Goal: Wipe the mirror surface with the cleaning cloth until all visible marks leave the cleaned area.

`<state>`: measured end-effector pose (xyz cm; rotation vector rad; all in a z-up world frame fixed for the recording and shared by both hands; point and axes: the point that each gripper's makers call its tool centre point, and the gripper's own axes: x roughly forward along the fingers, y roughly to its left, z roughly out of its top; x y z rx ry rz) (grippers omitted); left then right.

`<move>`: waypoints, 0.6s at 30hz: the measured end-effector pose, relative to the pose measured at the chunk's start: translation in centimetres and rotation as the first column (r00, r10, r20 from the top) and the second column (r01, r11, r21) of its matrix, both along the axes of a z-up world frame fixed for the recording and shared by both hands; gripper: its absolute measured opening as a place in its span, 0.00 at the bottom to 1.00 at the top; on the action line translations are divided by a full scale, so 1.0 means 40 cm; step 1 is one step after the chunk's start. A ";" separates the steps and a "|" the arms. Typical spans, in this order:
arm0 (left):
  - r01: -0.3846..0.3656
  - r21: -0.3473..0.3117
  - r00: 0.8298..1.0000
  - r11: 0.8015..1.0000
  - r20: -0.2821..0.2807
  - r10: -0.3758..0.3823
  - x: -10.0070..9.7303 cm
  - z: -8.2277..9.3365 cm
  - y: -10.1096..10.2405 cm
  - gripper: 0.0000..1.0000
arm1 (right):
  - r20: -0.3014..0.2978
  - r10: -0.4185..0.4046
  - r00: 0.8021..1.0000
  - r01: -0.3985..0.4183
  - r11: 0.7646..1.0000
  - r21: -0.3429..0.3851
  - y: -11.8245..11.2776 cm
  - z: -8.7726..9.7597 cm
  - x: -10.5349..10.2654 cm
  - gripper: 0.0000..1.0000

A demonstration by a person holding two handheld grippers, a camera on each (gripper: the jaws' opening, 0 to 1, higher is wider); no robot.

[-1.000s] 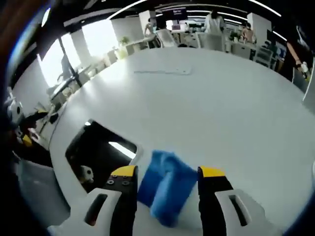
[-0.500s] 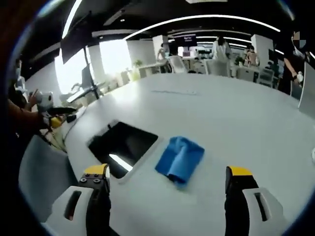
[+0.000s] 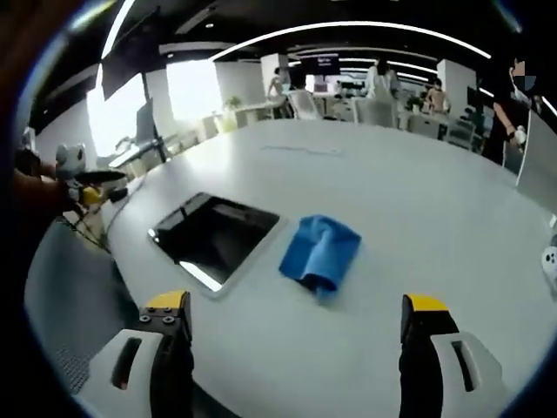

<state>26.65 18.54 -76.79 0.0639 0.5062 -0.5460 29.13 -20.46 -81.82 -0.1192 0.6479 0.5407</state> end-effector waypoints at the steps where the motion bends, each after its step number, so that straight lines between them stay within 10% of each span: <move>1: -0.006 0.002 1.000 1.000 0.001 0.006 -0.002 0.003 0.002 1.00 | -0.006 0.010 1.000 -0.010 1.000 -0.006 0.007 -0.003 0.000 1.00; 18: 0.016 -0.019 1.000 1.000 0.021 -0.015 0.017 -0.004 -0.007 1.00 | 0.040 -0.024 0.999 0.024 1.000 0.004 -0.014 0.019 0.004 1.00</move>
